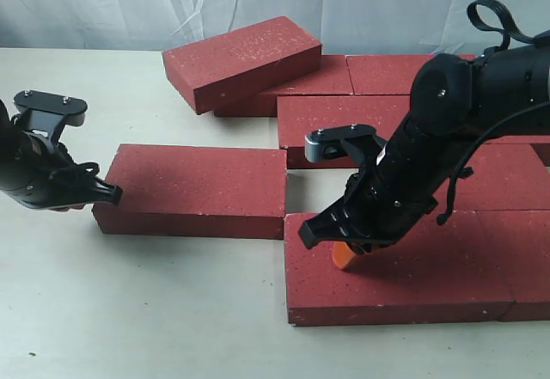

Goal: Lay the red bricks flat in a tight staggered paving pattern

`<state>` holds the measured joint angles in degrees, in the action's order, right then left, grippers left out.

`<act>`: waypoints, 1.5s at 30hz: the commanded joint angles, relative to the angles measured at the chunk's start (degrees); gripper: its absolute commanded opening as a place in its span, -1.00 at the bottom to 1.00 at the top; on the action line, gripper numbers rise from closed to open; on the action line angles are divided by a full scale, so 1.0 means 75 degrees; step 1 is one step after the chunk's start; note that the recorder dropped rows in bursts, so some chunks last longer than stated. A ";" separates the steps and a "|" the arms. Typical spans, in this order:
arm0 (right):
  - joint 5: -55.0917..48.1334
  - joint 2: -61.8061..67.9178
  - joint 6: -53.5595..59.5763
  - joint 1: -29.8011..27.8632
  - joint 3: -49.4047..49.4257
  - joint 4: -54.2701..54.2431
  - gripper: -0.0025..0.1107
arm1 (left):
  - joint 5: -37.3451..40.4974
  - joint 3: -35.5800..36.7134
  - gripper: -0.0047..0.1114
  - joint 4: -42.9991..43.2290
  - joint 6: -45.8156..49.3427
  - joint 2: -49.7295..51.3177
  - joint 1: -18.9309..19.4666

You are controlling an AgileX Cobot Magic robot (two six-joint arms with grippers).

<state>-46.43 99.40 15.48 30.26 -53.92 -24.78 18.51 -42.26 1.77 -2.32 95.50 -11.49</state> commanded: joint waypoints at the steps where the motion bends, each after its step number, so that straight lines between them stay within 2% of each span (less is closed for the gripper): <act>1: -0.0382 0.0028 0.0065 0.0015 -0.0006 0.0216 -0.97 | -0.0104 0.0012 -0.92 -0.0087 -0.0008 0.0020 0.0035; 10: -0.0382 0.0028 0.0065 0.0015 -0.0006 0.0233 -0.97 | 0.0020 0.0012 -0.92 -0.0488 -0.0008 0.0025 -0.0101; 19: -0.0384 0.0028 0.0065 0.0015 -0.0006 0.0269 -0.97 | 0.0250 0.0012 -0.92 -0.0682 -0.0008 0.0025 -0.0909; 28: -0.0370 0.0028 0.0065 0.0015 -0.0006 0.0285 -0.97 | 0.0446 0.0012 -0.92 -0.0805 -0.0008 0.0025 -0.0912; 33: -0.0356 0.0028 0.0065 0.0015 -0.0020 0.0283 -0.97 | 0.0504 0.0012 -0.92 -0.0069 -0.0059 0.0025 -0.0875; 39: -0.0051 -0.0323 0.0048 0.0015 -0.0427 0.0120 -0.97 | 0.0461 0.0012 -0.92 -0.0130 -0.0074 0.0025 -0.0379; 42: 0.0301 -0.0372 0.0446 0.0263 -0.0700 -0.0592 -0.97 | 0.0244 -0.0003 -0.92 -0.0113 -0.0074 0.0025 -0.0364; 45: 0.0612 0.0014 0.0446 0.0701 -0.1087 -0.0623 -0.97 | 0.0156 -0.0116 -0.92 -0.0100 -0.0074 0.0025 -0.0364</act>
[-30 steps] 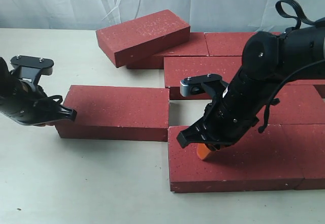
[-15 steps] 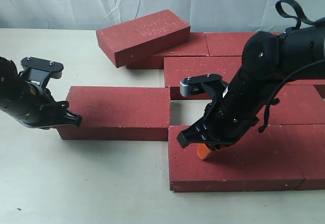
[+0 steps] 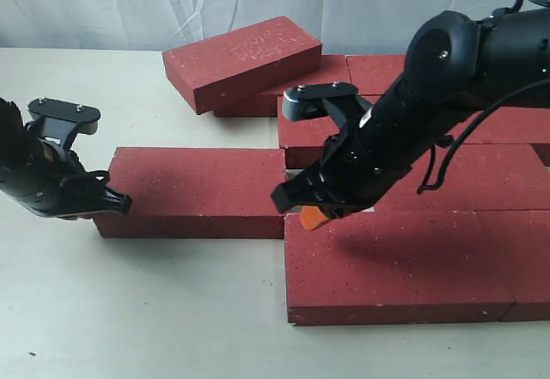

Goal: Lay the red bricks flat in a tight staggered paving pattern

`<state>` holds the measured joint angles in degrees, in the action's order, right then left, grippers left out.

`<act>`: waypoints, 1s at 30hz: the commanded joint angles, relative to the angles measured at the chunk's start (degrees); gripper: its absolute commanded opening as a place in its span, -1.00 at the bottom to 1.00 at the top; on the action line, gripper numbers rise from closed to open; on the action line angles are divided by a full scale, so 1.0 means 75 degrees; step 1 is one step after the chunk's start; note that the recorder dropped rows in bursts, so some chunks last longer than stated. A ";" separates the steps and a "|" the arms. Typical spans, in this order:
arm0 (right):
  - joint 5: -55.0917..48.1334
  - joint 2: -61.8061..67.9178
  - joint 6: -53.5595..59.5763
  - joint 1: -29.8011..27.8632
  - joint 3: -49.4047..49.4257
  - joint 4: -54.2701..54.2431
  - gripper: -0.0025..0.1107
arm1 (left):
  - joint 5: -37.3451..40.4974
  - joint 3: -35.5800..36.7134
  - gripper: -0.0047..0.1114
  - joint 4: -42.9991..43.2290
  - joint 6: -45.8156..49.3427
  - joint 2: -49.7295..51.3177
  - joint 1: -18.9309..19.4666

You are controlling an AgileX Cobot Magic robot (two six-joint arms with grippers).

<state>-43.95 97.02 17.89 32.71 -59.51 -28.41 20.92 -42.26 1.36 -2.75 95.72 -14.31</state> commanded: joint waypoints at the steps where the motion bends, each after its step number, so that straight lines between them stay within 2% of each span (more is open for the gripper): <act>1: 0.0349 0.0495 0.0124 0.0479 -0.0443 -0.0204 -0.97 | -0.0244 -0.0130 -0.92 -0.0030 -0.0016 -0.0005 0.0012; 5: 0.0708 0.1180 0.0124 0.0747 -0.0811 -0.0282 -0.97 | -0.0563 -0.0130 -0.92 0.0142 -0.0016 -0.0005 0.0043; 12: 0.1099 0.1568 0.0124 0.0747 -0.0860 -0.0176 -0.97 | -0.0785 -0.0130 -0.92 0.0081 -0.0016 -0.0005 0.0335; 30: 0.1424 0.1664 0.0124 0.0747 -0.0860 0.0663 -0.97 | -0.1095 -0.0167 -0.92 -0.0123 -0.0016 0.0486 0.0321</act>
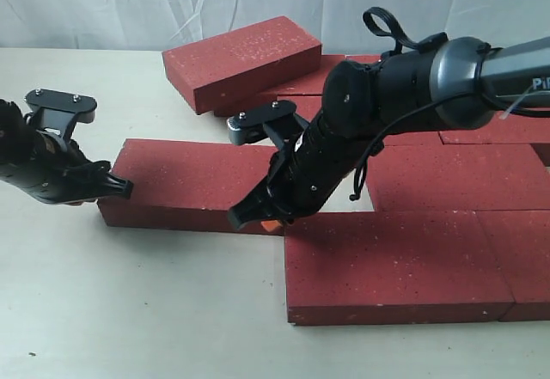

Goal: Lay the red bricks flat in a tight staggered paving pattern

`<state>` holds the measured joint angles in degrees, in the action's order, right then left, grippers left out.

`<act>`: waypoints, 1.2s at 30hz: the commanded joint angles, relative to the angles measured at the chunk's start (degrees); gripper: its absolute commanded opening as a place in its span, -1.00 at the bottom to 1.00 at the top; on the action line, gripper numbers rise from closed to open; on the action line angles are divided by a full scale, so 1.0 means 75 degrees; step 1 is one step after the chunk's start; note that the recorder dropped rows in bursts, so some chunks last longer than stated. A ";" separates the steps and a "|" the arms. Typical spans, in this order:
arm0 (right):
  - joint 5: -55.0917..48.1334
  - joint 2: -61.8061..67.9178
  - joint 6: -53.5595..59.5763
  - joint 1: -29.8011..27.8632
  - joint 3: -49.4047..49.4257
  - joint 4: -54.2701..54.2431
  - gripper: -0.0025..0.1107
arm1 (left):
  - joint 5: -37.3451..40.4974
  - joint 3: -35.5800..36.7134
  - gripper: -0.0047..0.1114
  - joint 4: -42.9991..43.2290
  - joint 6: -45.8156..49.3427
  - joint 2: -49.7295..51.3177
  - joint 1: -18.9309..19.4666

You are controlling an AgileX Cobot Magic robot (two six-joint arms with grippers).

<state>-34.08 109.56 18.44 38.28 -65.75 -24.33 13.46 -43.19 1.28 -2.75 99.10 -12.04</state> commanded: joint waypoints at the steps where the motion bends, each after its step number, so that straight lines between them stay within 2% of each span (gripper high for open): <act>1: 0.0107 -0.0008 0.0050 0.0004 -0.0028 0.0119 -0.97 | -0.0103 -0.0043 -0.92 -0.0122 -0.0016 0.0035 0.0019; 11: 0.0081 -0.0058 0.0050 0.0004 -0.0028 0.0119 -0.97 | -0.0074 -0.0043 -0.92 -0.0408 -0.0016 0.0035 -0.0082; 21: -0.0751 -0.1364 0.0009 0.0004 -0.0028 0.0001 -0.97 | 0.0025 -0.0043 -0.92 -0.0456 0.0032 0.0035 -0.0159; 30: -0.1562 -0.2195 -0.2104 0.0004 -0.0028 0.2099 -0.97 | 0.0335 -0.0043 -0.92 -0.1084 0.0077 0.0035 -0.0177; 36: -0.1379 -0.2244 -0.2459 0.0004 -0.0028 0.2333 -0.97 | 0.0349 -0.0043 -0.92 -0.1124 0.0220 0.0035 -0.0615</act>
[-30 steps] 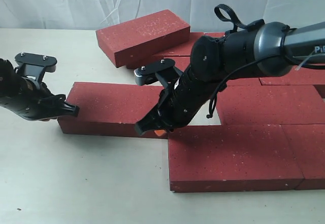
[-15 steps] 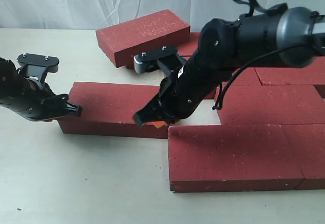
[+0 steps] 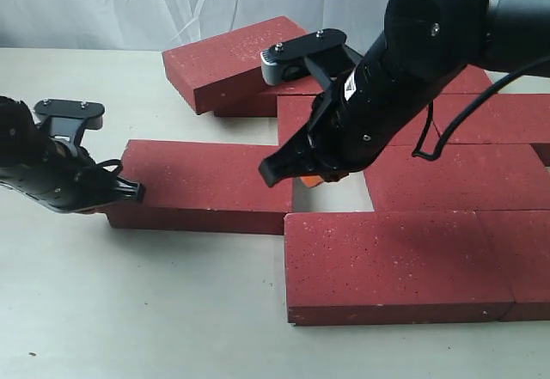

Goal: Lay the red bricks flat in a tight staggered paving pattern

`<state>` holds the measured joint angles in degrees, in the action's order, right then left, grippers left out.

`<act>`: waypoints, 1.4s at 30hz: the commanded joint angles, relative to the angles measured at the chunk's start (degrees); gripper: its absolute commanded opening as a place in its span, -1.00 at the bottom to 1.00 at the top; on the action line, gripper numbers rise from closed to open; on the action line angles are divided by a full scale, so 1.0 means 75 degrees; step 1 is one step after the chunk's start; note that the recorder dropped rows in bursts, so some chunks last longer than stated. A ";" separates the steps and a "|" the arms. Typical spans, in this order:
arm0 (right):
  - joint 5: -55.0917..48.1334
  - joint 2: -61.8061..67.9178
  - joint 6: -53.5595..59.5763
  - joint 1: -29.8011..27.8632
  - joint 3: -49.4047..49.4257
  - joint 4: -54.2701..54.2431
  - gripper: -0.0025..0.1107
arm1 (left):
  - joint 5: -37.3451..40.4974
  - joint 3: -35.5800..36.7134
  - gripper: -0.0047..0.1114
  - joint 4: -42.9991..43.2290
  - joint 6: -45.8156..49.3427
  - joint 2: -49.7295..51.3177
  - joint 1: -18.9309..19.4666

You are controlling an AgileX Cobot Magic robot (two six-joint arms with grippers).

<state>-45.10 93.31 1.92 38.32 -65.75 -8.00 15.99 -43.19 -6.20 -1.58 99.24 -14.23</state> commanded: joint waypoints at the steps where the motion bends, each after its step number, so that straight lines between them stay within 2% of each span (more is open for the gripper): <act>1: 0.0090 -0.0078 -0.0256 -0.0001 -0.0028 0.0156 -0.97 | -0.0004 -0.0043 -0.92 -0.0126 0.0064 0.0016 -0.0432; 27: 0.0449 -0.0048 -0.0256 -0.0001 -0.0028 -0.0205 -0.97 | -0.0022 -0.0415 -0.92 -0.0394 0.0064 0.0016 -0.1550; 42: 0.0477 -0.0048 -0.0256 -0.0001 -0.0028 -0.0224 -0.97 | -0.0566 -0.0415 -0.92 -0.0487 0.0079 0.0016 -0.2083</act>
<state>-42.10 93.28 0.00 38.32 -65.75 -9.64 13.64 -46.01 -9.21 -1.05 99.24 -28.74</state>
